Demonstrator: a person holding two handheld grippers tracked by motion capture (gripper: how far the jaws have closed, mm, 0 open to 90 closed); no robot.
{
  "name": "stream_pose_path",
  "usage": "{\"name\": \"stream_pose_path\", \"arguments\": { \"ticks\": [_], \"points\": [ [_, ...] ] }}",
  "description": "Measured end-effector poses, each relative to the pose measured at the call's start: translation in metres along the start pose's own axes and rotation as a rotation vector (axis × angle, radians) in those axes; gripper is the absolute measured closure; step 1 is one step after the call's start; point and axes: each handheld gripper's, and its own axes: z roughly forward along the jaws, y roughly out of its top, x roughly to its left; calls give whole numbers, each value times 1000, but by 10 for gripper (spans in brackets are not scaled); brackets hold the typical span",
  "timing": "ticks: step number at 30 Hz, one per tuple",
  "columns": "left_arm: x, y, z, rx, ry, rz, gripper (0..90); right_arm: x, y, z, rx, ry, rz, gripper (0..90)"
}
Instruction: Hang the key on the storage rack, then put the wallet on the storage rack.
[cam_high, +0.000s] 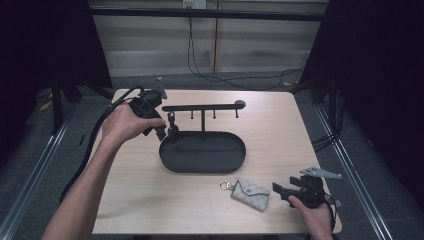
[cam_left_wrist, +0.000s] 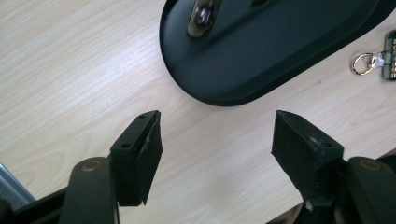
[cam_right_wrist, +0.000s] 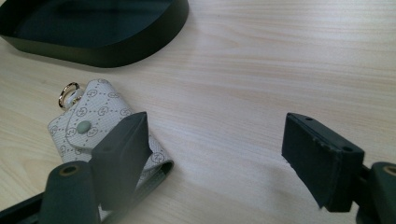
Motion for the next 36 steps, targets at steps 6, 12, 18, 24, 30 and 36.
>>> {"name": "stream_pose_path", "arguments": {
  "ticks": [6, 12, 18, 24, 30, 36],
  "points": [
    [6, -18, 2, -33, -8, 18, 289, -1, 0, 0, 0, -3, 5, 232],
    [6, -33, 0, -85, -35, 56, 180, 0, 0, -1, -3, -6, 0, 232],
    [10, -48, 6, -106, -74, 103, 180, 0, -1, -1, -3, -5, 2, 232],
    [15, -66, 16, -158, -80, 104, 176, 0, 0, -1, -5, -5, 2, 232],
    [23, -85, 25, -269, -110, 105, 177, 0, 0, -1, -5, -7, 2, 232],
    [18, -100, 28, -344, -98, 162, 177, 0, 0, -1, -5, -7, 7, 231]
  ]
}}
